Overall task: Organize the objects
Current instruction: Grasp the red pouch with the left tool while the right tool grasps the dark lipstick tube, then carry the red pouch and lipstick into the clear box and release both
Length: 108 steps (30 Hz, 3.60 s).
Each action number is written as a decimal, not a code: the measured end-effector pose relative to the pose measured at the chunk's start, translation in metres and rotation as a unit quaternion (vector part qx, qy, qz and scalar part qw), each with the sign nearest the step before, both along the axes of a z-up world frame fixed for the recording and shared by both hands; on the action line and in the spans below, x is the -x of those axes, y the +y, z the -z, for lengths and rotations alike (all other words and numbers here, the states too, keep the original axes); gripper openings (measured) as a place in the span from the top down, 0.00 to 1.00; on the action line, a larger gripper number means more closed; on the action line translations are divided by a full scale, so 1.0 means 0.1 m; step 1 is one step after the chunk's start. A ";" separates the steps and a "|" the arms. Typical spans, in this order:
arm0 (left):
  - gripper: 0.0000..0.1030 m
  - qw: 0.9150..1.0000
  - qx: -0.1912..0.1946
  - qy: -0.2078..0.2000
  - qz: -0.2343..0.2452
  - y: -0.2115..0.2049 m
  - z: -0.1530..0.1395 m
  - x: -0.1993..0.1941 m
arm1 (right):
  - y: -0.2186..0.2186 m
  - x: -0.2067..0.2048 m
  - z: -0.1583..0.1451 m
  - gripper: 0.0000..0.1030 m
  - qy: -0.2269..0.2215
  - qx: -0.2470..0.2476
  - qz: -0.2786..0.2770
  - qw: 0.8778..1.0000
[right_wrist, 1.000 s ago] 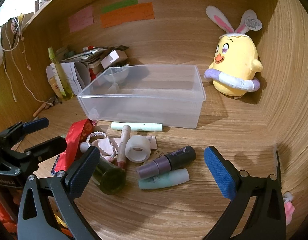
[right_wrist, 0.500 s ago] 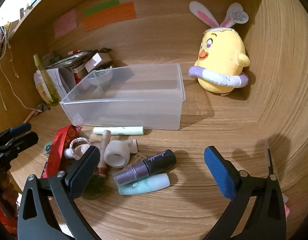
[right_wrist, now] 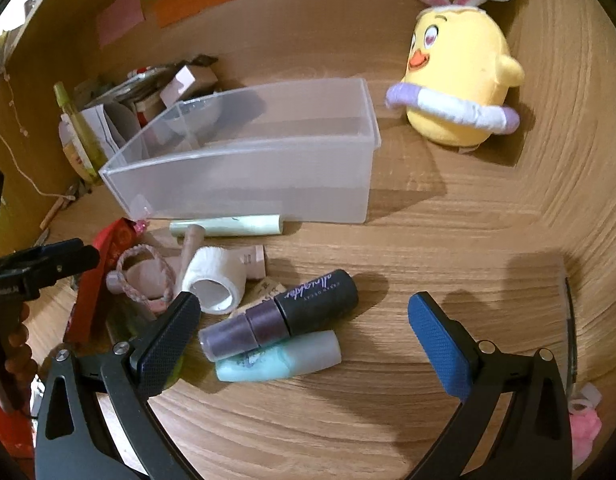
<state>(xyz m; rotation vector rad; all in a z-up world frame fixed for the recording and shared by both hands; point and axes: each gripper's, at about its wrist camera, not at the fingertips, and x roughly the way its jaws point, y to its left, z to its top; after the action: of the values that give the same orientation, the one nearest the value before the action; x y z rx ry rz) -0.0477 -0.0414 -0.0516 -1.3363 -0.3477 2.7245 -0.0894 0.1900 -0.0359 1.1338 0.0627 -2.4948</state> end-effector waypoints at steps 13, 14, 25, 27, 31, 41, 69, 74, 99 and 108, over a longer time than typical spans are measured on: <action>0.17 1.000 -0.009 -0.022 0.004 0.02 0.12 0.20 | -0.09 0.13 0.11 0.00 -0.028 -0.023 -0.025 0.999; 0.20 1.000 -0.012 -0.023 0.005 0.01 0.12 0.21 | -0.09 0.14 0.11 0.01 -0.023 -0.031 -0.026 0.999; 0.46 1.000 -0.008 -0.008 0.003 -0.01 0.10 0.15 | -0.03 0.20 0.16 0.45 -0.046 -0.019 -0.031 0.998; 0.46 1.000 -0.007 -0.004 -0.001 -0.01 0.09 0.12 | 0.00 0.19 0.16 0.49 -0.047 -0.012 -0.027 0.998; 0.48 1.000 -0.008 0.006 -0.009 -0.04 0.05 0.06 | 0.03 0.18 0.14 0.57 -0.043 -0.006 -0.019 0.999; 0.48 0.998 0.019 0.062 -0.027 -0.03 -0.26 -0.12 | 0.03 0.16 0.01 0.75 -0.011 -0.002 -0.008 1.000; 0.48 0.988 -0.004 0.146 -0.048 -0.06 -0.80 -0.08 | 0.00 0.01 -0.62 0.77 0.093 0.024 -0.004 0.995; 0.48 0.986 0.001 0.157 -0.049 -0.05 -0.89 -0.02 | -0.02 0.00 -0.79 0.77 0.119 0.024 -0.003 0.993; 0.48 0.985 0.023 0.168 -0.036 0.14 -1.11 0.63 | -0.24 0.33 -1.25 0.77 0.204 0.014 0.010 0.979; 0.48 0.991 0.036 0.129 -0.029 0.20 -0.86 1.01 | -0.36 0.60 -1.00 0.77 0.180 -0.021 0.013 0.983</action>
<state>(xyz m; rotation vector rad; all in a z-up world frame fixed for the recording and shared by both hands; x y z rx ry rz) -0.1490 -0.0211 0.0347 -0.9840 -0.2719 2.9362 -0.1495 0.1543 0.0645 0.6888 0.2017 -2.7029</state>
